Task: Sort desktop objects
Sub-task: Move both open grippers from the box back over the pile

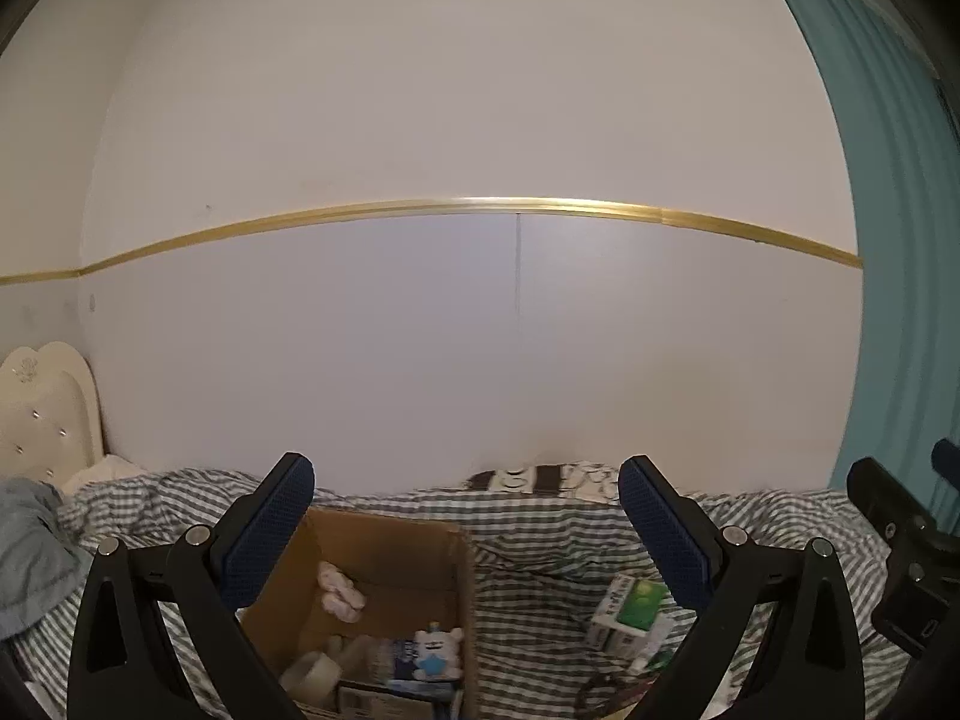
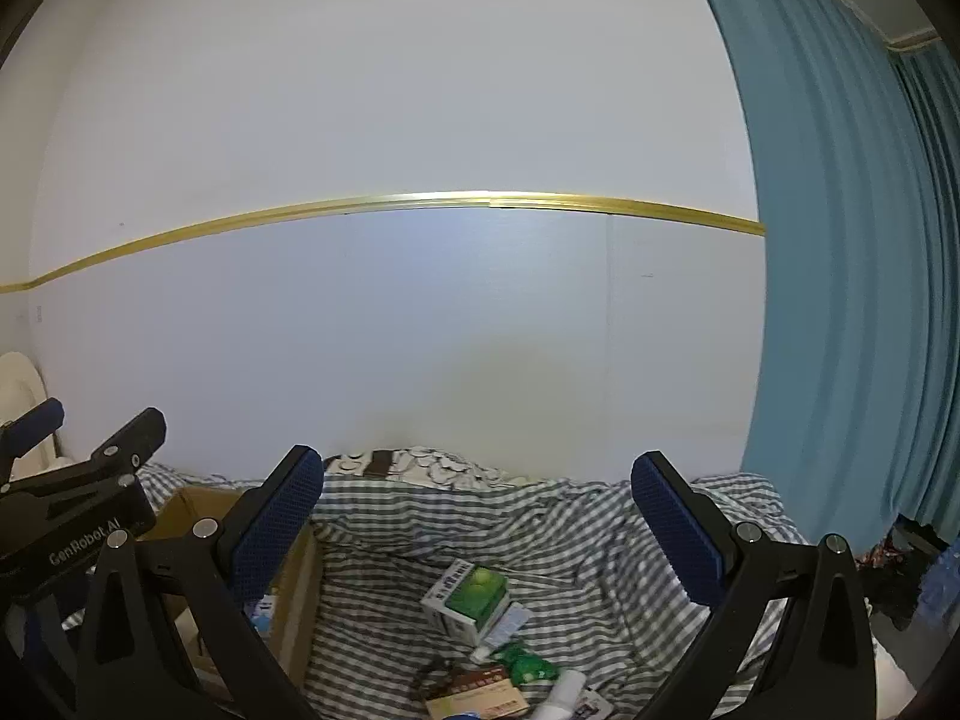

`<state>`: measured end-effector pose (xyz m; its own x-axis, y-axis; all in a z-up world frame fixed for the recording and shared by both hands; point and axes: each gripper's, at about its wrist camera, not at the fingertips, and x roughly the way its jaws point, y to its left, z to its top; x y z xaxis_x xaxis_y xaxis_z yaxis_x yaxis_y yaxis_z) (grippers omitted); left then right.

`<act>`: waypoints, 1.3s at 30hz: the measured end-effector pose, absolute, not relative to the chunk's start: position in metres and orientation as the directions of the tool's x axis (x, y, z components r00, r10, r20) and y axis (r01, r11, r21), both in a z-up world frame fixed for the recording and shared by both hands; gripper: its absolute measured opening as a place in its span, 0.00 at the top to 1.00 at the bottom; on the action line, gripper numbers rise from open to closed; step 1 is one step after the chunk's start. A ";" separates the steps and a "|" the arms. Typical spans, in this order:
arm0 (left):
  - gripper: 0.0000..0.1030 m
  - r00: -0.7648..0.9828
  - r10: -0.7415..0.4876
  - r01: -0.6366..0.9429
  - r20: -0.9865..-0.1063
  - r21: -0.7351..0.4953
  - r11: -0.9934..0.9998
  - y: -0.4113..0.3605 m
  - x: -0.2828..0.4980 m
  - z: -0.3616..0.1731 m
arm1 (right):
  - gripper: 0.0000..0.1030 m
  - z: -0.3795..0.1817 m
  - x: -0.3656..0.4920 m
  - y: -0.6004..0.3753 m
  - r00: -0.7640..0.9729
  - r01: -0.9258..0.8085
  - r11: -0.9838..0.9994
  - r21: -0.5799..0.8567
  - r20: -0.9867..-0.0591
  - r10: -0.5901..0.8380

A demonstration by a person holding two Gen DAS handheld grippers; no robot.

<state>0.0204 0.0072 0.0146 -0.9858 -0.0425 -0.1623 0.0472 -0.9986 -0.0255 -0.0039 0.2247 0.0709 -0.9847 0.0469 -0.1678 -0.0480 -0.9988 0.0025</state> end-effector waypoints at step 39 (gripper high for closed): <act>0.00 -0.837 0.158 -0.252 -0.524 0.113 -0.961 0.124 -0.118 -0.149 | 0.09 -0.107 -0.108 0.325 -0.791 -0.230 -0.961 0.152 -0.604 0.093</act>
